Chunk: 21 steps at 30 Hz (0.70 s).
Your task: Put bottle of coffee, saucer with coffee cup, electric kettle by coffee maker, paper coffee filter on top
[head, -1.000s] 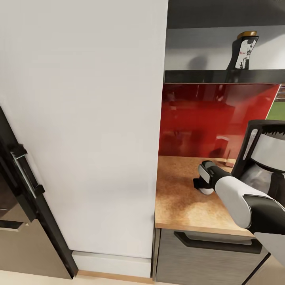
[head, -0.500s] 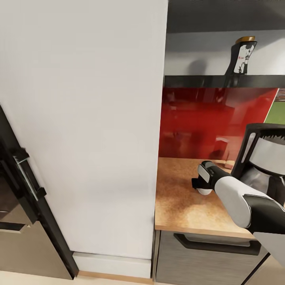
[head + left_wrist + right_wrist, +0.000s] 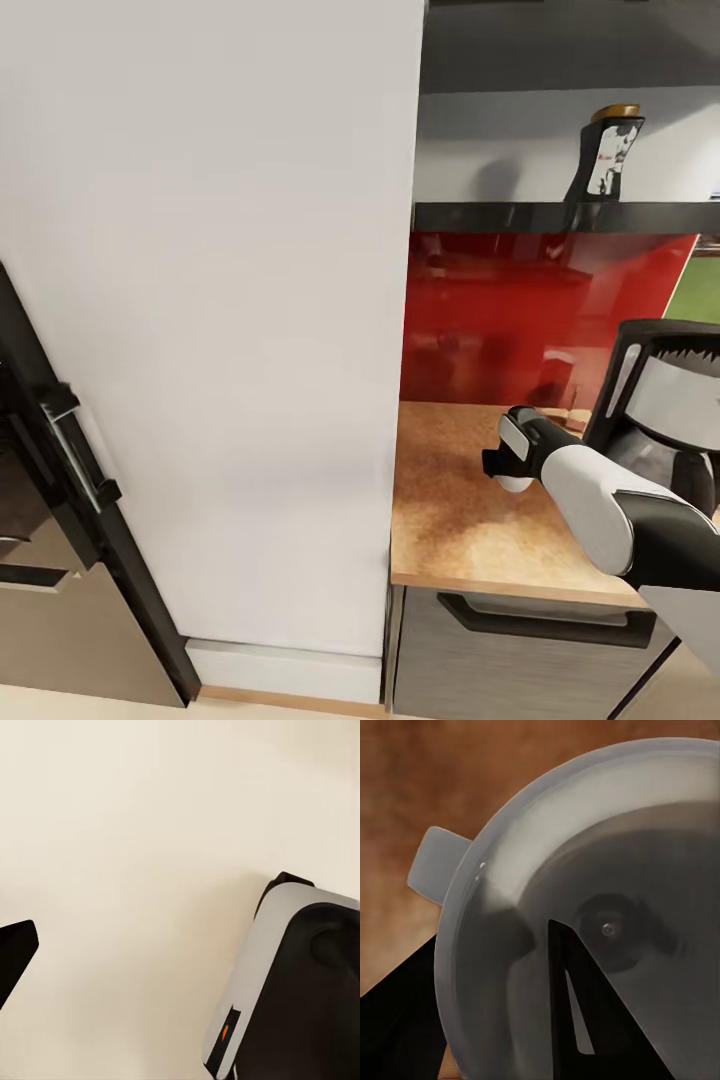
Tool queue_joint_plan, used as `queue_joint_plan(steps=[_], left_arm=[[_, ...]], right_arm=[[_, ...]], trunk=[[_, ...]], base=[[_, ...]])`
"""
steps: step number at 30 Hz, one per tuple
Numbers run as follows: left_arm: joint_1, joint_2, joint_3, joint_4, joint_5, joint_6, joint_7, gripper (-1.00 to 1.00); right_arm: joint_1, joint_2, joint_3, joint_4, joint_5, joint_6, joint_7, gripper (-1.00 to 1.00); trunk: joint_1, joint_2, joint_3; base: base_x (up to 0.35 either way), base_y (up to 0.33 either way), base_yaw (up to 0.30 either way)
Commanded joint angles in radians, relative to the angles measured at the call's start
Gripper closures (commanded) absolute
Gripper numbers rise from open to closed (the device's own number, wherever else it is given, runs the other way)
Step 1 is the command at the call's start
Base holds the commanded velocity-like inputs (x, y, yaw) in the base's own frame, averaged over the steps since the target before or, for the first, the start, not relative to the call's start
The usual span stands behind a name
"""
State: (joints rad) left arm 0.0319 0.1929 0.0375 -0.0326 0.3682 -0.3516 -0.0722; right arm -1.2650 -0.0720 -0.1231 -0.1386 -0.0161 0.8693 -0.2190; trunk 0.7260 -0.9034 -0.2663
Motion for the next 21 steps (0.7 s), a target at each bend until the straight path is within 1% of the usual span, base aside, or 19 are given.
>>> queue_joint_plan(steps=[1, 14, 17, 18, 21], left_arm=[[0.0, 0.0, 0.004, -0.001, 0.007, -0.001, -0.008, -1.0], [0.0, -0.001, 0.002, -0.003, 0.005, -0.002, -0.008, -1.0], [0.0, -0.003, -0.003, -0.003, 0.003, -0.002, -0.008, -1.0], [0.0, -0.003, 0.0, -0.003, 0.004, -0.002, -0.008, -1.0], [0.0, -0.003, 0.002, -0.003, 0.004, -0.003, -0.008, -1.0]], right_arm=[[0.0, 0.0, -0.01, -0.002, -0.003, 0.003, -0.005, 1.0], [-0.001, 0.002, -0.015, -0.014, -0.005, 0.011, -0.003, 1.0], [-0.001, 0.003, -0.017, -0.015, -0.007, 0.015, -0.001, 1.0], [-0.001, 0.018, -0.018, -0.015, -0.007, 0.012, 0.001, 1.0], [-0.001, 0.02, -0.018, -0.015, -0.007, 0.009, 0.001, 1.0]], trunk=[[-0.004, 0.006, 0.002], [-0.054, 0.097, 0.043], [-0.065, 0.118, 0.052], [-0.069, 0.125, 0.055], [-0.08, 0.146, 0.065]], base=[[0.0, 0.0, 0.0], [0.0, 0.0, 0.0], [0.0, 0.0, 0.0], [0.0, 0.0, 0.0], [0.0, 0.0, 0.0]])
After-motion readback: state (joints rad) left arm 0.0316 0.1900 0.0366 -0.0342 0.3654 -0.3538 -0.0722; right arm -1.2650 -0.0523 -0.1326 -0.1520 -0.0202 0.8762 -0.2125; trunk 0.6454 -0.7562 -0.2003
